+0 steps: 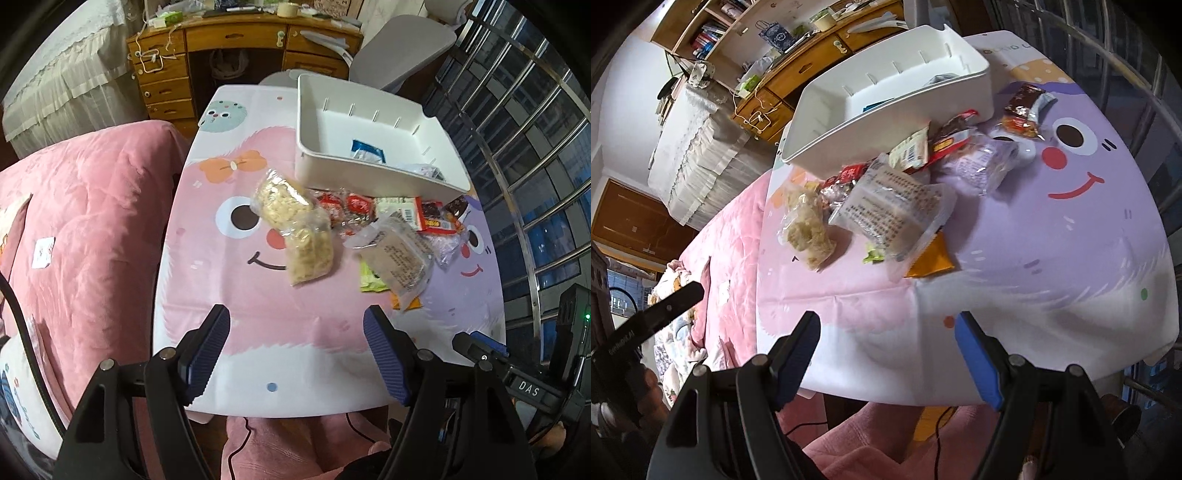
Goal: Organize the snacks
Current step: 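Withdraw both tools and move toward the clear puffed-snack bags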
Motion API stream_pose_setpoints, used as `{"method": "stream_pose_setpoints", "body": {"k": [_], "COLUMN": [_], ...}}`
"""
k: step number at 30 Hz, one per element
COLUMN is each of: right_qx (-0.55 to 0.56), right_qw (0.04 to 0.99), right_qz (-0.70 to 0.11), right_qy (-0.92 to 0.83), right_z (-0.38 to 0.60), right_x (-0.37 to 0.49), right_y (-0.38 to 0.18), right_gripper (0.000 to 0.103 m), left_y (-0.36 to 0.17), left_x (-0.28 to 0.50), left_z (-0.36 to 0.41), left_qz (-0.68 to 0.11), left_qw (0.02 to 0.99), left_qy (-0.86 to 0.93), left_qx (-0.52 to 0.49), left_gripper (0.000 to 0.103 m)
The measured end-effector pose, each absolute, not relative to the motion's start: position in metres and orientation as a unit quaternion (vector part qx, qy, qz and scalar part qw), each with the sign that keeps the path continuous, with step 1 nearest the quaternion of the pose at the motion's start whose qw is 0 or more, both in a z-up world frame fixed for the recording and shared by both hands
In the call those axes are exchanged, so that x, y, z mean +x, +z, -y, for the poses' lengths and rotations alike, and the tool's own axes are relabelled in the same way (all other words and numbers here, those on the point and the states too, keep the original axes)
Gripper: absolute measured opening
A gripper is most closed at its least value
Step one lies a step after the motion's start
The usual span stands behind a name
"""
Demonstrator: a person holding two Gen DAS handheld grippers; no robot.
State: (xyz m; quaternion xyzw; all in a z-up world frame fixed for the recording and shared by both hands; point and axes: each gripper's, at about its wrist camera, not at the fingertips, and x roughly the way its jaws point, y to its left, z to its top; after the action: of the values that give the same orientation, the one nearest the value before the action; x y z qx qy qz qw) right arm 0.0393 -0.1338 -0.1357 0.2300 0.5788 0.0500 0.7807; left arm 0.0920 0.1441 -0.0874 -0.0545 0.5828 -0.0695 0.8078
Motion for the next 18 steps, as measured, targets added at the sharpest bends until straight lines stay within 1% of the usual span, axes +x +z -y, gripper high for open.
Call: {"method": "stream_pose_setpoints", "body": {"k": [11, 18], "right_qx": [0.223, 0.193], "right_qw": [0.786, 0.801], "right_qz": [-0.576, -0.566], "right_qy": [0.000, -0.026], "right_z": [0.059, 0.021], "right_x": [0.045, 0.051], "right_y": [-0.146, -0.146], "right_gripper": [0.076, 0.076], "left_y": [-0.108, -0.124], "left_x": [0.134, 0.164], "left_z": [-0.189, -0.205], "left_qz": [-0.609, -0.623], "left_qw": [0.782, 0.765], "left_qy": [-0.128, -0.152], "left_qx": [-0.038, -0.066], "left_gripper": [0.074, 0.074]}}
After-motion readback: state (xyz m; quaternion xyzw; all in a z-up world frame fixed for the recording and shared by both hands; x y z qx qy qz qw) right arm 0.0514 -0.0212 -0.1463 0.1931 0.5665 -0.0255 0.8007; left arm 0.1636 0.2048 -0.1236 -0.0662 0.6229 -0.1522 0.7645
